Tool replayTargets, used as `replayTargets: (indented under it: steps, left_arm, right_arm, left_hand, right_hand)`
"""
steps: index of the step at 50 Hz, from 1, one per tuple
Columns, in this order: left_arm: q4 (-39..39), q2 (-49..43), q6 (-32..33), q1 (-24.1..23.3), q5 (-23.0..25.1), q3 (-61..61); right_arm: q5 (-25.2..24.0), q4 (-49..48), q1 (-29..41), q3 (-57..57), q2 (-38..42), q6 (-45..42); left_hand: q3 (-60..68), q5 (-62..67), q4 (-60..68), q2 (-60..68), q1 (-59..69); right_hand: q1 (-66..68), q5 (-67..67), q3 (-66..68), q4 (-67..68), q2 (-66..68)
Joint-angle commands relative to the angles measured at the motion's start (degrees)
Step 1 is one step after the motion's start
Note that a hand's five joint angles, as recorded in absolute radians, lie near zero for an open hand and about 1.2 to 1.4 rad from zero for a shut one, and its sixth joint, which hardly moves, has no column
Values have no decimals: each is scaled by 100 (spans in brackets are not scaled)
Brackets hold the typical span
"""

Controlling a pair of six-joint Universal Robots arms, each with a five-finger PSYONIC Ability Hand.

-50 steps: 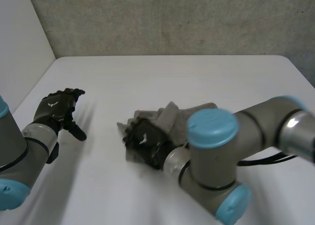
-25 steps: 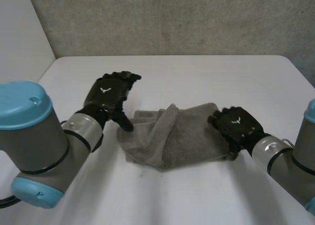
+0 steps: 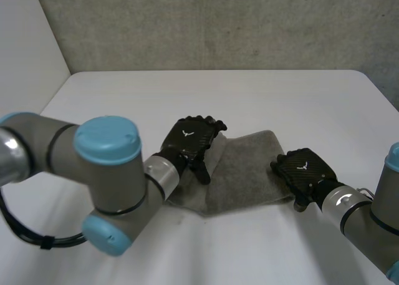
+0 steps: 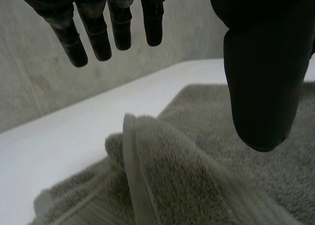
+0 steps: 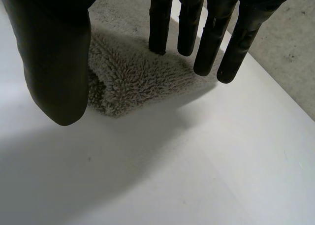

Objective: Fold the towel.

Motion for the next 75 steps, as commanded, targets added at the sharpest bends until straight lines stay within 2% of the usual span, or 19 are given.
replayTargets:
  steps: [1,9,11,12,14,15,17,20,26,31,42,47,56,62,64,69,70,72,75]
  left_arm:
    - [-909,-900,-46,19,-42,1259]
    - [-1287,-1595,-64,19,-112,2182]
    - [-1383,-1787,-46,19,-566,2462]
    - [-1384,-1788,-46,19,-569,2463]
    - [-1506,-1850,15,45,-1418,2612]
    - [-1507,-1850,15,46,-1422,2613]
    - [-1524,-1832,85,98,-2148,2604]
    - [-1585,-1762,164,133,-2563,2499]
    - [-1674,-1322,147,134,-2582,1901]
    - [-1534,-726,103,-129,-2521,1225]
    - [-1428,-382,42,-324,-2494,881]
    - [-1410,-250,42,-306,-2485,820]
    - [-1384,330,33,-192,-2503,354]
    - [-1296,945,59,72,-2485,-191]
    - [-1278,1077,59,142,-2485,-296]
    - [-1243,1437,59,432,-2477,-656]
    - [-1243,1437,59,432,-2477,-657]
    - [-1208,1542,59,590,-2477,-823]
    - [-1173,1596,59,670,-2477,-920]
  right_arm:
    - [-7,-25,3,105,9,-1]
    - [-7,-95,11,149,44,-1]
    - [-7,-165,11,158,52,-10]
    - [-7,-165,11,158,52,-10]
    - [-7,-183,11,149,61,-19]
    - [-7,-183,11,149,61,-19]
    - [-7,-183,29,140,96,-45]
    - [-7,-192,99,97,131,-63]
    - [2,-218,134,61,193,-71]
    - [10,-262,143,35,202,-80]
    - [37,-271,143,52,202,-63]
    - [89,-358,134,52,211,-80]
    - [415,-429,55,0,-9,-265]
    - [467,-244,187,-554,-528,-959]
    - [432,-121,381,-783,-484,-1073]
    - [388,396,2187,-2185,401,-1249]
    - [388,397,2191,-2189,404,-1249]
    - [327,817,2865,-2696,920,-1555]
    - [256,1065,3132,-2866,1221,-1856]
  left_hand:
    - [519,519,522,522,524]
    - [1107,1108,1110,1111,1113]
    - [1944,1944,1947,1947,1950]
    - [1949,1949,1951,1952,1954]
    - [2167,2167,2170,2170,2173]
    - [2167,2167,2170,2170,2173]
    - [2201,2201,2203,2204,2206]
    - [2201,2201,2204,2204,2206]
    - [2167,2168,2170,2170,2173]
    - [2083,2084,2086,2087,2089]
    - [1814,1814,1817,1817,1820]
    - [1462,1463,1465,1465,1468]
    - [1074,1074,1077,1077,1079]
    - [536,536,538,539,541]
    - [502,502,505,505,507]
    - [452,452,454,455,457]
    - [451,452,454,455,457]
    - [401,401,404,404,407]
    - [401,401,404,404,407]
  right_hand:
    - [107,2,85,65,207]
    - [124,18,102,82,224]
    - [140,35,118,99,241]
    - [140,35,118,99,241]
    - [140,35,118,99,241]
    - [140,35,118,99,241]
    - [157,52,135,116,257]
    - [274,169,252,233,374]
    - [780,674,758,738,880]
    - [1519,1414,1497,1478,1619]
    - [2697,2592,2675,2656,2797]
    - [5461,5356,5439,5420,5562]
    - [5467,5362,5445,5425,5567]
    - [5467,5362,5445,5425,5567]
    - [5467,5362,5445,5425,5567]
    - [5467,5362,5445,5425,5567]
    - [5467,5362,5445,5425,5567]
    - [5467,5362,5445,5425,5567]
    - [5467,5362,5445,5425,5567]
